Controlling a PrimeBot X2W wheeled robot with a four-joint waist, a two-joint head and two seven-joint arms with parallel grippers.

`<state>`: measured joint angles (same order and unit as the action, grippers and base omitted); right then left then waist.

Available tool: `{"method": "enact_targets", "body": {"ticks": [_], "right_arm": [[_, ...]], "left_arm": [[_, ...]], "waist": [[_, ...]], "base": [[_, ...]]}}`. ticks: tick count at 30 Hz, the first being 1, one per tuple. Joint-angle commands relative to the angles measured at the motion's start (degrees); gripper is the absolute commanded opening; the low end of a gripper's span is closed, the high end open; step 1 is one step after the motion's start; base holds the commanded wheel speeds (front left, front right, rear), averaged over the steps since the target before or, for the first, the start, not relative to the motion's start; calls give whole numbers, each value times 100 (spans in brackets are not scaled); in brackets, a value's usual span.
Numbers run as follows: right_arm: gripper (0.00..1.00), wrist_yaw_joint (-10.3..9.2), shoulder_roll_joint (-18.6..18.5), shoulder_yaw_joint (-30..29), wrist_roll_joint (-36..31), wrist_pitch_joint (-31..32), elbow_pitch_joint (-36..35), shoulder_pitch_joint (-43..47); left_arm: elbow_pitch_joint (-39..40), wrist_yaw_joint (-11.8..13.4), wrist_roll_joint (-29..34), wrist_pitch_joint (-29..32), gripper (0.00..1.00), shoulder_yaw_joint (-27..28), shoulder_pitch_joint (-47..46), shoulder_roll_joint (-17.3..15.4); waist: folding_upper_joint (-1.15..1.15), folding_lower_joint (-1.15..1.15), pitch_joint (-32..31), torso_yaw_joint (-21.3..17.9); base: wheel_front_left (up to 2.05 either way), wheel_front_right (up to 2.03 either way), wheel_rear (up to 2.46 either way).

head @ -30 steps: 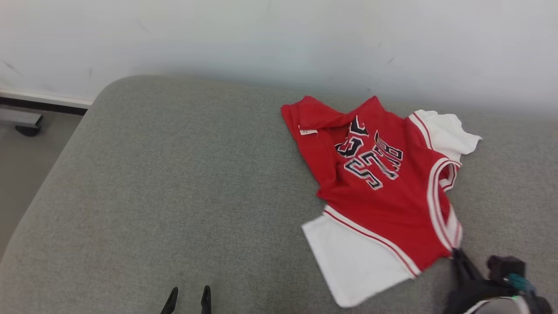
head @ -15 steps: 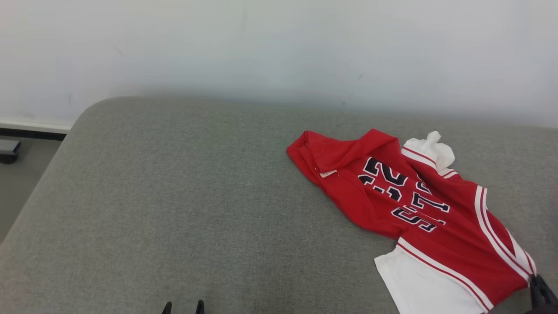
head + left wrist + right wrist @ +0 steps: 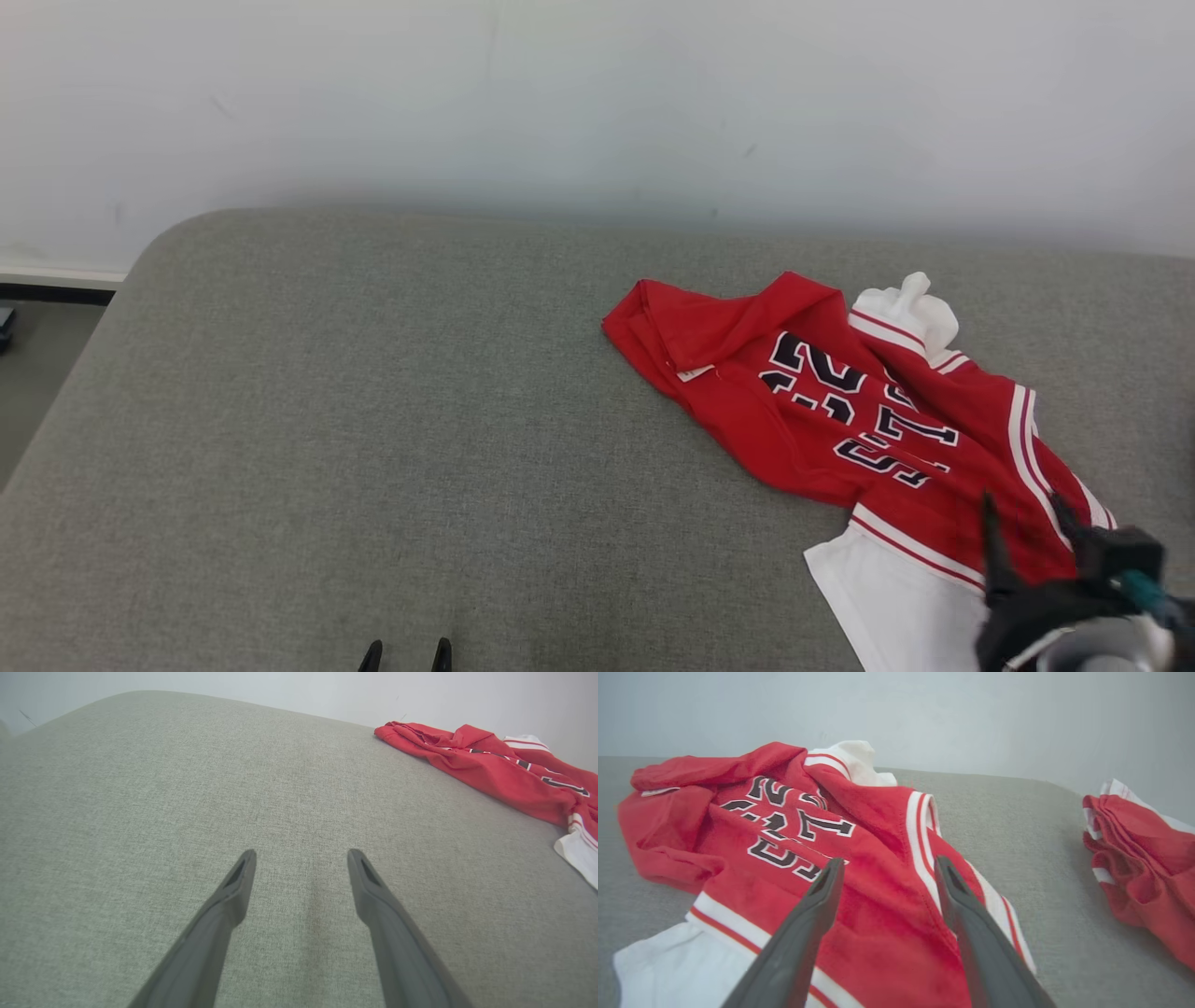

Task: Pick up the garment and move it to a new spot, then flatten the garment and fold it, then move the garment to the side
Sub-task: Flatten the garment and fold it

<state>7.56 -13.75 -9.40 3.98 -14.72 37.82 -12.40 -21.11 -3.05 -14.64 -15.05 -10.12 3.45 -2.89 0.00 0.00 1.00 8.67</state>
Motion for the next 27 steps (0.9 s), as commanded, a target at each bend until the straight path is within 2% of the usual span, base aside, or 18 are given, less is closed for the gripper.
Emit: {"method": "enact_targets", "body": {"ticks": [1, 8, 14, 20, 27], "right_arm": [[100, -17, 79, 115, 37, 0, -64, -101], [100, -17, 396, 922, 296, 32, -166, -239], [100, -17, 601, 1165, 461, -5, -215, -169], [100, -17, 624, 1302, 515, -38, -339, -248], [100, -17, 580, 1323, 569, -43, -539, -455]], "left_arm": [[9, -17, -27, -17, 100, 1, -13, -1], [16, -27, -13, -17, 100, -91, -90, 0], [136, -48, 42, -17, 100, -177, -284, 1], [110, -152, 217, -17, 100, -445, -1069, 2], [-557, -317, 510, -17, 100, -790, -2662, -1]], "waist": [[0, 0, 18, 21], [0, 0, 23, 86], [0, 0, 116, -105], [0, 0, 478, -601], [0, 0, 1050, -1368]], "base": [[0, 0, 0], [0, 0, 0], [0, 0, 0], [0, 0, 0], [0, 0, 0]]}}
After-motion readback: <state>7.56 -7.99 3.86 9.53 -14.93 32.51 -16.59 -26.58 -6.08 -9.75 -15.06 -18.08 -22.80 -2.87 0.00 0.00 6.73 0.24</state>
